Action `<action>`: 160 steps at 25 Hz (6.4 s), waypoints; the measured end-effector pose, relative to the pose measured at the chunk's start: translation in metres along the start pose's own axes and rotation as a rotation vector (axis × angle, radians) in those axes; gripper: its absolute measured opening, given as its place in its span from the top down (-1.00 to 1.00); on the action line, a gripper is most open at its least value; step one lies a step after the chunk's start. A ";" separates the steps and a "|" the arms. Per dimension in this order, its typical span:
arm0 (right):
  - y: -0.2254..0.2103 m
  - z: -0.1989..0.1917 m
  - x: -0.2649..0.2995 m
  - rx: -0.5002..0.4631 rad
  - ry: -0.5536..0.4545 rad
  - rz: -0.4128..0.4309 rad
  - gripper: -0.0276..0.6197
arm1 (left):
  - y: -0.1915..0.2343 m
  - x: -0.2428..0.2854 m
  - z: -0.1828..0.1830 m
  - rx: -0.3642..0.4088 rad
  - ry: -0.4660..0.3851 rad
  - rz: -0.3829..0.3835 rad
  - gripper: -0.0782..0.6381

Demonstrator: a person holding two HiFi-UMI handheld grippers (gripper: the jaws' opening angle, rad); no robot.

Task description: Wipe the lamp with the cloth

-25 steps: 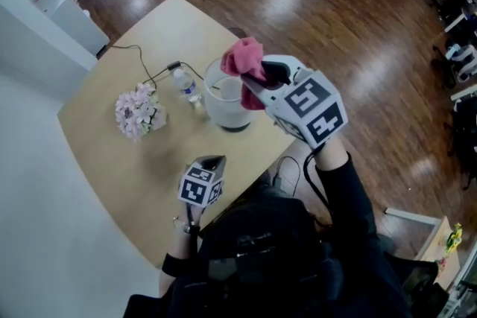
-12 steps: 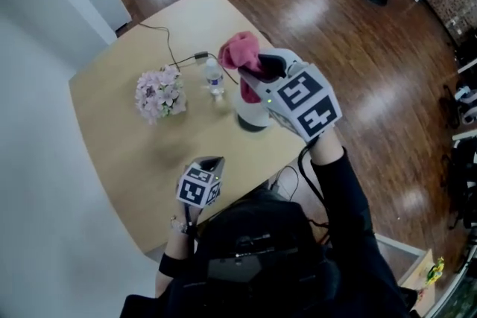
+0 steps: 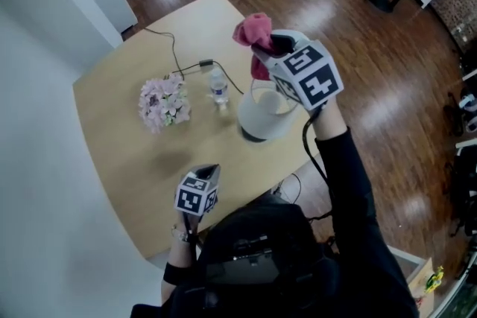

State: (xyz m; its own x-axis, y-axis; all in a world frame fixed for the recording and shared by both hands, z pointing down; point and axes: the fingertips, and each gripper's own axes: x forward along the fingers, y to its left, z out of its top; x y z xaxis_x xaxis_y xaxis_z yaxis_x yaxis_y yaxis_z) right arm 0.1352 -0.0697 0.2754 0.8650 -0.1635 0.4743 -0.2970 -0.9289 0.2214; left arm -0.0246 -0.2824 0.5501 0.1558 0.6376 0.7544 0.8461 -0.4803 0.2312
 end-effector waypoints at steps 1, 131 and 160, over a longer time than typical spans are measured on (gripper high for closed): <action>-0.011 -0.004 -0.003 0.010 0.005 -0.018 0.52 | -0.001 0.003 0.002 0.004 0.002 -0.004 0.78; 0.108 -0.324 0.059 -0.234 0.003 0.503 0.52 | -0.118 0.087 0.019 -0.176 0.075 0.111 0.78; 0.040 -0.365 0.060 -0.266 0.152 0.787 0.52 | -0.187 0.140 0.037 -0.521 0.003 0.303 0.78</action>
State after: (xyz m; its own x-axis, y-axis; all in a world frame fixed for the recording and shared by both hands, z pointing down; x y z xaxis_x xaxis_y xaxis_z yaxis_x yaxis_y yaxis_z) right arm 0.0280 0.0049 0.6235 0.3080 -0.6662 0.6792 -0.8921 -0.4503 -0.0372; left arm -0.1427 -0.0813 0.5894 0.3492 0.4246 0.8353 0.4031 -0.8728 0.2751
